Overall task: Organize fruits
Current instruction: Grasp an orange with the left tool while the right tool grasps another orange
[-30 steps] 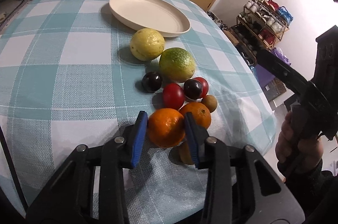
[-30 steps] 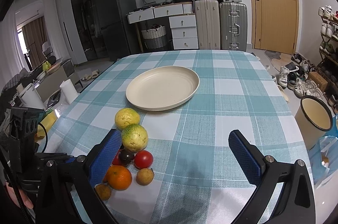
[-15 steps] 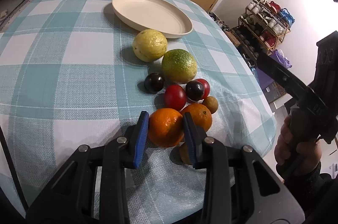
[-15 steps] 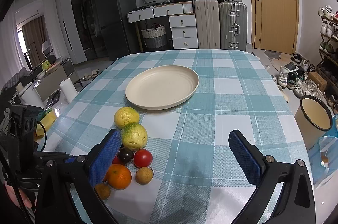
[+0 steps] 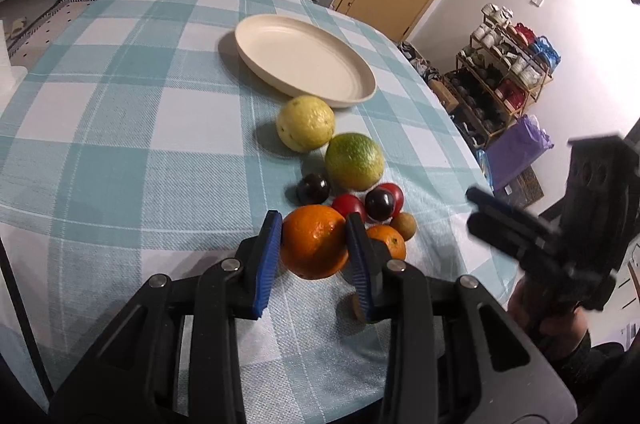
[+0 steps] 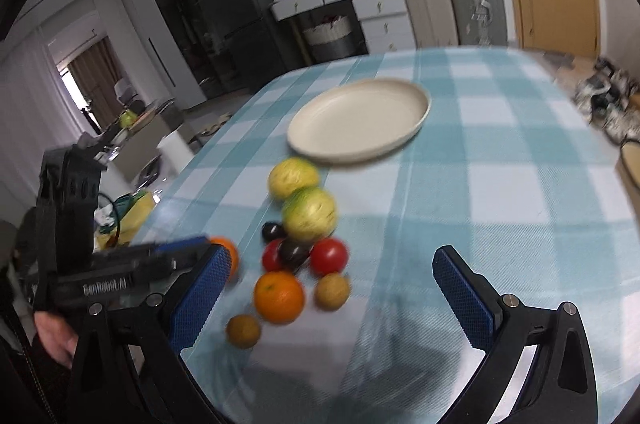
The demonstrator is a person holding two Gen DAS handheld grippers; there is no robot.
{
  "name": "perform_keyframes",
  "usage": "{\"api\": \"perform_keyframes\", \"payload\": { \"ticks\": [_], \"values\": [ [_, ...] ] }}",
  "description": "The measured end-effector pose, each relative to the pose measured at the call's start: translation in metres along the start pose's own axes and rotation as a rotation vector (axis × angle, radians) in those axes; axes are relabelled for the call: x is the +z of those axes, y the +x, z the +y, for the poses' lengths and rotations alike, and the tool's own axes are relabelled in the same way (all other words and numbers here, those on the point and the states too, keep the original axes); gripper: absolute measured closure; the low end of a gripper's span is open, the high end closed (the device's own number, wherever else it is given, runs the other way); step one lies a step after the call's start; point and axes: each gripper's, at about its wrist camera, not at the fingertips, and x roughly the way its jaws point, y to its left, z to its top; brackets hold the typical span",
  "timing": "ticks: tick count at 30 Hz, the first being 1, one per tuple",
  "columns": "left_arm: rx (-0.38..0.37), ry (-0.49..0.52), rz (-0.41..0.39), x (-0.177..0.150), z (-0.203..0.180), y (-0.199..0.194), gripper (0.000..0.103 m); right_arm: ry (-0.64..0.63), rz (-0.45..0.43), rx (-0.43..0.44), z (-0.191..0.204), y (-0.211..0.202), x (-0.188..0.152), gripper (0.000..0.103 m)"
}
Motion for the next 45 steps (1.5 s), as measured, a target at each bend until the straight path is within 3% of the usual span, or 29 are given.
{"api": "perform_keyframes", "payload": {
  "ticks": [11, 19, 22, 27, 34, 37, 41, 45],
  "values": [
    [0.010, -0.016, -0.022, 0.004, 0.008, -0.011, 0.073, 0.077, 0.084, 0.111, 0.011, 0.011, -0.020, 0.002],
    [0.009, -0.022, -0.022, 0.001, 0.010, -0.011, 0.073, 0.147, 0.149, 0.169, 0.016, 0.029, -0.025, 0.012],
    [0.014, -0.029, -0.024, 0.000, 0.012, -0.012, 0.073, 0.210, 0.174, 0.186, 0.012, 0.035, -0.024, 0.025],
    [0.018, -0.044, -0.033, 0.000, 0.017, -0.015, 0.073, 0.265, 0.201, 0.183, 0.007, 0.045, -0.025, 0.028],
    [0.019, -0.051, -0.040, 0.000, 0.021, -0.017, 0.073, 0.236, 0.185, 0.158, 0.019, 0.053, -0.021, 0.035],
    [0.020, -0.052, -0.040, 0.000, 0.022, -0.018, 0.073, 0.222, 0.185, 0.139, 0.024, 0.055, -0.020, 0.042],
    [0.019, -0.053, -0.036, -0.001, 0.022, -0.017, 0.073, 0.197, 0.177, 0.103, 0.026, 0.059, -0.019, 0.065],
    [0.020, -0.056, -0.033, -0.002, 0.022, -0.016, 0.073, 0.172, 0.168, 0.093, 0.030, 0.062, -0.019, 0.067]
  ]
}}
